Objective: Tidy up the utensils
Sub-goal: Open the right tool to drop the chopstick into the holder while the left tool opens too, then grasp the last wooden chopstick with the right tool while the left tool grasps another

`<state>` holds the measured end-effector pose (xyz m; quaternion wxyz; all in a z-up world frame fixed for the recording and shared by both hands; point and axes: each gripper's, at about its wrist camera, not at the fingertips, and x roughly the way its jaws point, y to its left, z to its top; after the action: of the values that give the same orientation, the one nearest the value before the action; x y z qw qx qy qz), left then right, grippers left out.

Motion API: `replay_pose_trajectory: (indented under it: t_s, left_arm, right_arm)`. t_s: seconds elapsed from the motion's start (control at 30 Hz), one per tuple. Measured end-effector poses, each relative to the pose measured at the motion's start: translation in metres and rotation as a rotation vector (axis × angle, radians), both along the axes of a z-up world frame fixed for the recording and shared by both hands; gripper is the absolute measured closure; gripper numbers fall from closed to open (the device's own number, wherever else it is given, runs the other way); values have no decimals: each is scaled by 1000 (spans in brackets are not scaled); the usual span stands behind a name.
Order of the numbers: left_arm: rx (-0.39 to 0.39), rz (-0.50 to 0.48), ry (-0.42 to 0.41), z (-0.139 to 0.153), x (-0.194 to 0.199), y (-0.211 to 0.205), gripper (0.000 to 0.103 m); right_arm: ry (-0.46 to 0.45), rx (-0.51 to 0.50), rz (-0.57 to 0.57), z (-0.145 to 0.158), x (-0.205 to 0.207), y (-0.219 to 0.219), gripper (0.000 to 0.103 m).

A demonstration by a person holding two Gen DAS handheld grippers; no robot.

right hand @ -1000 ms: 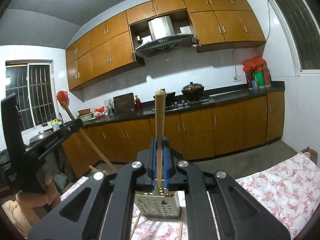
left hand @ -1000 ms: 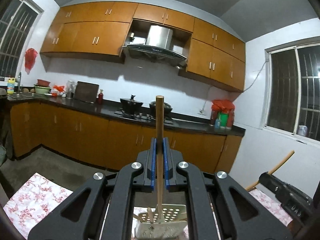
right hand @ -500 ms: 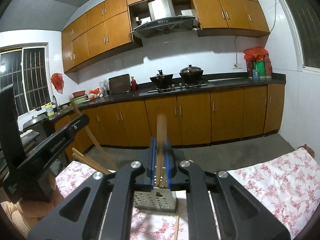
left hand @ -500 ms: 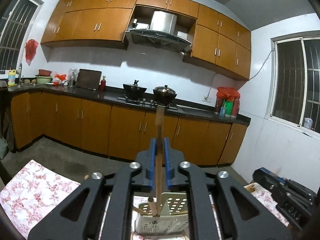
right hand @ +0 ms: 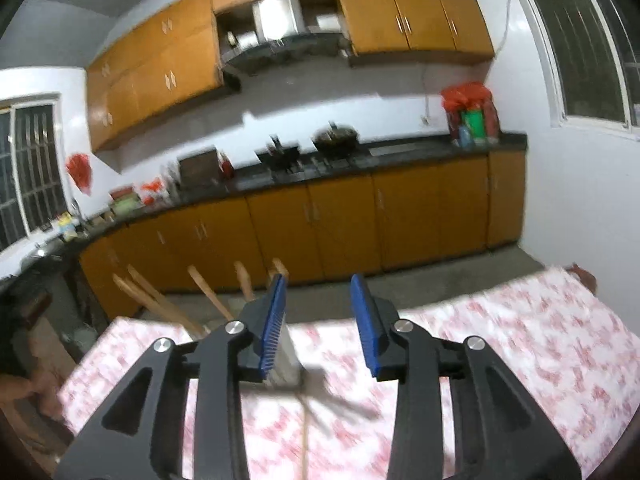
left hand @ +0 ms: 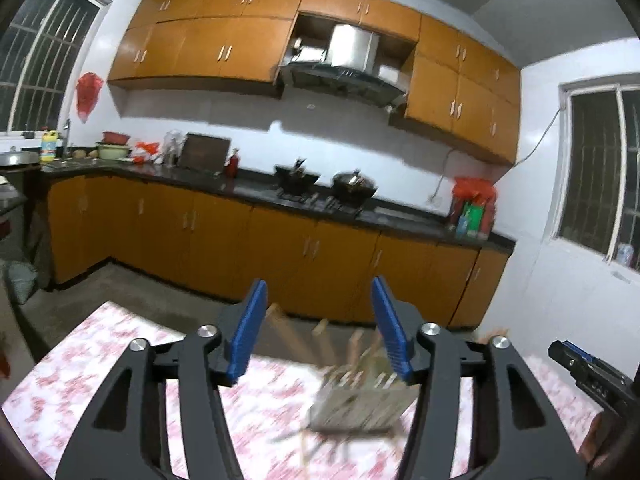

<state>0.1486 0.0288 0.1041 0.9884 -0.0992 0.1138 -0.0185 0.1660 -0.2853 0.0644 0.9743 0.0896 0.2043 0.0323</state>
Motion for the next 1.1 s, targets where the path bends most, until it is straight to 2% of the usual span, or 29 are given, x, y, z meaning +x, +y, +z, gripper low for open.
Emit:
replay_pose_trajectory:
  t_s: [0.07, 0.2, 0.3, 0.37, 0.53, 0.7, 0.97, 1.1]
  left_arm:
    - [21, 8, 52, -16, -4, 4, 43]
    - [61, 2, 213, -66, -5, 9, 43]
    - [70, -22, 334, -103, -3, 6, 43]
    - [73, -37, 387, -121, -4, 4, 43]
    - [82, -74, 481, -158, -9, -8, 43]
    - [105, -112, 509, -168, -12, -19, 43]
    - [146, -155, 537, -182, -16, -36, 44]
    - [146, -163, 554, -185, -14, -39, 44]
  right_arm:
    - [104, -12, -1, -30, 6, -2, 67]
    - [270, -38, 43, -89, 13, 12, 67]
    - [363, -27, 101, -124, 14, 28, 68]
    - [397, -21, 137, -141, 9, 37, 70]
    - [433, -51, 204, -165, -4, 63, 78]
    - [461, -61, 211, -176, -9, 68, 86]
    - [458, -95, 207, -183, -11, 72, 88]
    - [453, -128, 196, -183, -7, 75, 94]
